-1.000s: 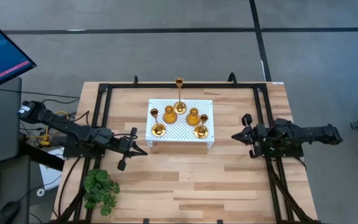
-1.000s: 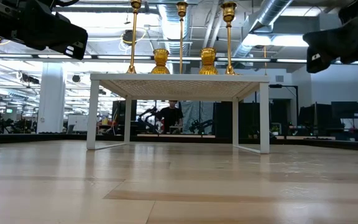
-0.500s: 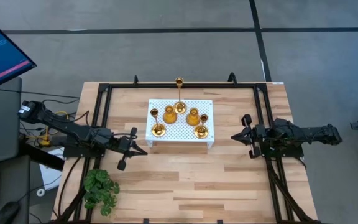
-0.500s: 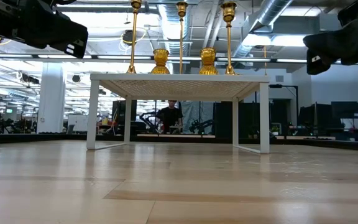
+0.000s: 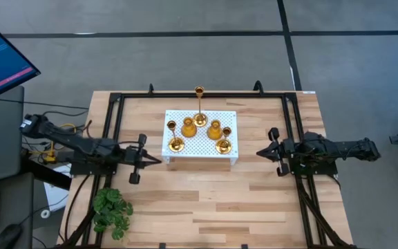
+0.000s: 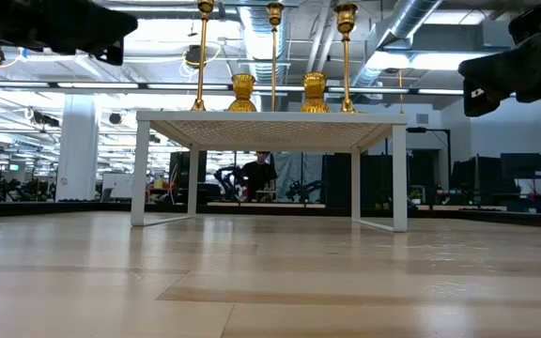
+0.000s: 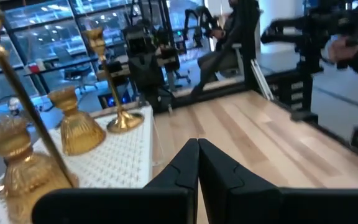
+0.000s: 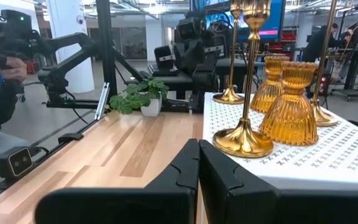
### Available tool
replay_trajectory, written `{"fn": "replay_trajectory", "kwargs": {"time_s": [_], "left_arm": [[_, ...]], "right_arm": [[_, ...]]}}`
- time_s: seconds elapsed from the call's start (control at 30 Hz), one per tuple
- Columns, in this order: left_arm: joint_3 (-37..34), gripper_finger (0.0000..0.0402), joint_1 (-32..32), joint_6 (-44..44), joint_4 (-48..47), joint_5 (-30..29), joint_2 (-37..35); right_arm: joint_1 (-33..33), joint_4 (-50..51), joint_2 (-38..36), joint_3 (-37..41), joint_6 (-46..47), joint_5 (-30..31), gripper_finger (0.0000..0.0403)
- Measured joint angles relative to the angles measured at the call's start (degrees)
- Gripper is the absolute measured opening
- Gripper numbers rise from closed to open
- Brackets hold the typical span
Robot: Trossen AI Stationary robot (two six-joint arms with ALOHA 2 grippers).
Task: Pick & Place candle stick holders
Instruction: Return to Home Position
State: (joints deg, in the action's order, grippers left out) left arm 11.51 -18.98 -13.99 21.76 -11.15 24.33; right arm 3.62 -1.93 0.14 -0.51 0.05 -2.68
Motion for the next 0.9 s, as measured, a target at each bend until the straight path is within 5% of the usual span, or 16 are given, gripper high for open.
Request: {"fn": "replay_trajectory", "kwargs": {"time_s": [0.47,0.7,0.9], "left_arm": [[0.0,0.0008,0.0,1.3,-23.8,0.6,-19.1],[0.0,0.0008,0.0,0.6,-29.0,11.3,-21.3],[-0.3,0.0008,0.0,0.3,-29.1,12.9,-21.3]], "right_arm": [[0.0,0.2,0.0,0.0,0.6,0.0,0.0],[0.0,0.2,0.0,0.0,0.6,0.0,0.0],[0.0,0.2,0.0,0.0,0.5,0.0,0.0]]}}
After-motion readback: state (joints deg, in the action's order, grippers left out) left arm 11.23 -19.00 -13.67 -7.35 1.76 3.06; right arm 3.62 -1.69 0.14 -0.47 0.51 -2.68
